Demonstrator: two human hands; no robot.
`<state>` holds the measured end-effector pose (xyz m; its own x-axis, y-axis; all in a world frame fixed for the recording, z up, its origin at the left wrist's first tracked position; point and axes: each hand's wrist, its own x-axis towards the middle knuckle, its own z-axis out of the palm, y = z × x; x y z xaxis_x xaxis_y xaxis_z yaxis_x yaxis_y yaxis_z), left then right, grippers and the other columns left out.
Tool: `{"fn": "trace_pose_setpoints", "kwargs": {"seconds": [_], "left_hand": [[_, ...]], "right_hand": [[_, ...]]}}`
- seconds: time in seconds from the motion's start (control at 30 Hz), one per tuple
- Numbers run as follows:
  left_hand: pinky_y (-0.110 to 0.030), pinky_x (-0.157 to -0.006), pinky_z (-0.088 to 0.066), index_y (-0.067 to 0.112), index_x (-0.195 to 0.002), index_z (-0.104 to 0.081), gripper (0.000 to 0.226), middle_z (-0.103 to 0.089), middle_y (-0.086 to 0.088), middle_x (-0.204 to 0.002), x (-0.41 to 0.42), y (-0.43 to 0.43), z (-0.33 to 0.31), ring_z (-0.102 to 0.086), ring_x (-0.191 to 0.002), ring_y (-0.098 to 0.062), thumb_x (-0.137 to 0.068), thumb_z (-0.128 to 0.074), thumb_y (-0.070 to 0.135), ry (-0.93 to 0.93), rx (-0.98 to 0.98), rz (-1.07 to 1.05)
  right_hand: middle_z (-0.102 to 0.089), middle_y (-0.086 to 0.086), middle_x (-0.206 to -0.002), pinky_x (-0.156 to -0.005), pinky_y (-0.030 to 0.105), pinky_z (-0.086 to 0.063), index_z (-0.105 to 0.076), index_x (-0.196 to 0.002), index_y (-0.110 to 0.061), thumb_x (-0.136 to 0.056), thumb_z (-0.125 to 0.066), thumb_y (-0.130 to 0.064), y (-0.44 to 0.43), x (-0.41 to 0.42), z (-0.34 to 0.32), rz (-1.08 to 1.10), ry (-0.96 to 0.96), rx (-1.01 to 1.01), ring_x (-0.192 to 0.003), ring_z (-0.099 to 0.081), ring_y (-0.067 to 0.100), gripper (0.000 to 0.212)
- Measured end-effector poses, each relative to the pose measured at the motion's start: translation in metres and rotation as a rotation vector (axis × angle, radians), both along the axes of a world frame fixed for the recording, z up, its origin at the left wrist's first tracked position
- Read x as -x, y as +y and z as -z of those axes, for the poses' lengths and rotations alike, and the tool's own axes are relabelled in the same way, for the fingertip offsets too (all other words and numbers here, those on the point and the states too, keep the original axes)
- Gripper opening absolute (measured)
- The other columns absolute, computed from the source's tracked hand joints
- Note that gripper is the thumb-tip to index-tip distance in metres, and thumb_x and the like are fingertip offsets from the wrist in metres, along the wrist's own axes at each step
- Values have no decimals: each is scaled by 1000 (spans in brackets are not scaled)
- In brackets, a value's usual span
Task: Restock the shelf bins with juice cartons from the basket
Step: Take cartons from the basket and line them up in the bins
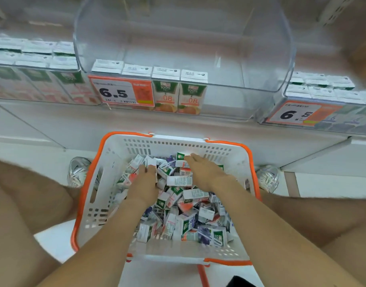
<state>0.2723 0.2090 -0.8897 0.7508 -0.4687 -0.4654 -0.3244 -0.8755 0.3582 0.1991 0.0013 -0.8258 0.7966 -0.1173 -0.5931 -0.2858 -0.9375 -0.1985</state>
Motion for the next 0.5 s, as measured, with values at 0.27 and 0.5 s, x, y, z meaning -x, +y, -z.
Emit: {"fn": "trace_pose_setpoints", "kwargs": {"seconds": [0.27, 0.5], "left_hand": [[-49, -73, -56, 20, -154, -25, 86, -32, -13, -157, -11, 7, 19, -63, -102, -38, -88, -77, 4, -67, 162, -85], [-51, -86, -56, 24, -147, -38, 88, -45, -8, -134, -31, 4, 14, -61, -113, -36, -75, -85, 7, -18, 167, -23]], "right_hand": [[-31, 14, -143, -108, 52, -45, -30, -158, -26, -88, -60, 4, 5, -11, 35, 113, -110, -41, -131, -40, 39, 82], [-47, 15, -148, -118, 46, -34, -37, -156, -14, -101, -65, -37, -2, -16, 40, 189, -177, 3, -135, -39, 37, 66]]}}
